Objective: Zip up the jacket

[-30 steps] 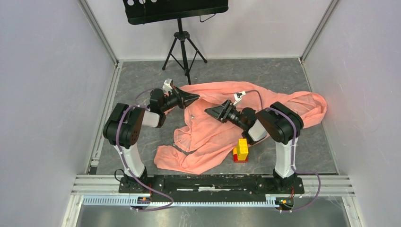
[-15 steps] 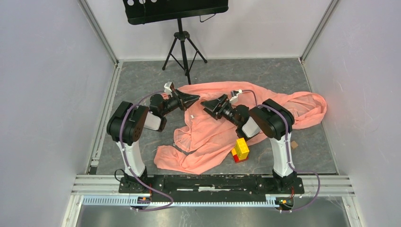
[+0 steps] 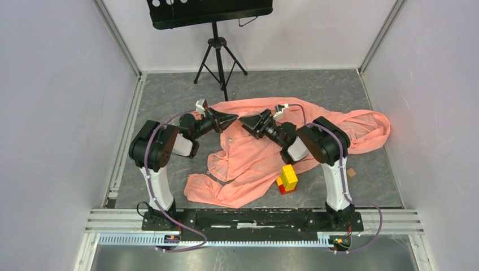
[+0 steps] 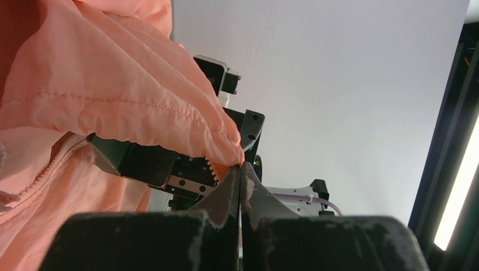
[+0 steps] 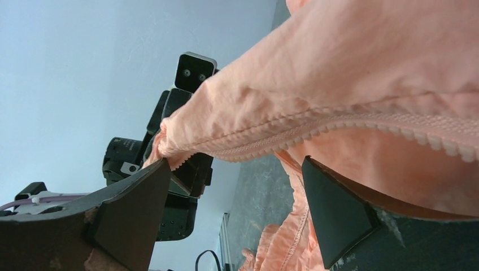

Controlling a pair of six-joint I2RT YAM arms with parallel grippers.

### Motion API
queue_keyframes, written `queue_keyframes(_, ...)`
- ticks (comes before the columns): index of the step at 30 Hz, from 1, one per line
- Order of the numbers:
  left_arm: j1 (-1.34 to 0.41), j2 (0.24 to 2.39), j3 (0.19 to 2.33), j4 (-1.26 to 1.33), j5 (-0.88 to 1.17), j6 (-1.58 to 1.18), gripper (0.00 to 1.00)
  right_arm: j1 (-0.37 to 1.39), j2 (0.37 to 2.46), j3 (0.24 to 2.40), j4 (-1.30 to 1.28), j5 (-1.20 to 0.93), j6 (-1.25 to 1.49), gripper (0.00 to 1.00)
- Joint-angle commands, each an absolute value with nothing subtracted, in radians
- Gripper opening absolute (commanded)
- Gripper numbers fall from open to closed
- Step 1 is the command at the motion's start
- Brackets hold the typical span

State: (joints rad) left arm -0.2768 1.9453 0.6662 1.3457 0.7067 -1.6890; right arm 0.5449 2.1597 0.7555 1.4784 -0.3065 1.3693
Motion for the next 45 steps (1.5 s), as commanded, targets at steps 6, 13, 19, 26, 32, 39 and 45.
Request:
queue_keyframes(6, -0.264, 1.963, 0.688, 1.367, 0.691, -1.703, 0.02, 0.522, 2.047, 0.699, 1.959, -0.306, 1.359, 0.93)
queue_keyframes(13, -0.272, 1.947, 0.692, 1.37, 0.698, -1.712, 0.02, 0.526, 2.106, 0.775, 1.959, -0.296, 1.436, 0.96)
queue_keyframes(19, -0.273, 1.949, 0.677, 1.356, 0.696, -1.696, 0.02, 0.546, 2.095, 0.813, 1.96, -0.27, 1.493, 0.97)
queue_keyframes(26, -0.27, 1.974, 0.687, 1.386, 0.689, -1.713, 0.02, 0.545, 2.059, 0.756, 1.96, -0.245, 1.576, 0.94)
queue_keyframes(32, -0.267, 1.968, 0.688, 1.34, 0.678, -1.675, 0.02, 0.53, 2.0, 0.7, 1.959, -0.237, 1.567, 0.9)
queue_keyframes(39, -0.261, 1.955, 0.704, 1.311, 0.687, -1.641, 0.02, 0.525, 1.983, 0.687, 1.959, -0.268, 1.575, 0.84)
queue_keyframes(45, -0.262, 1.745, 0.735, 0.91, 0.677, -1.359, 0.02, 0.523, 2.043, 0.578, 1.957, -0.237, 1.564, 0.98)
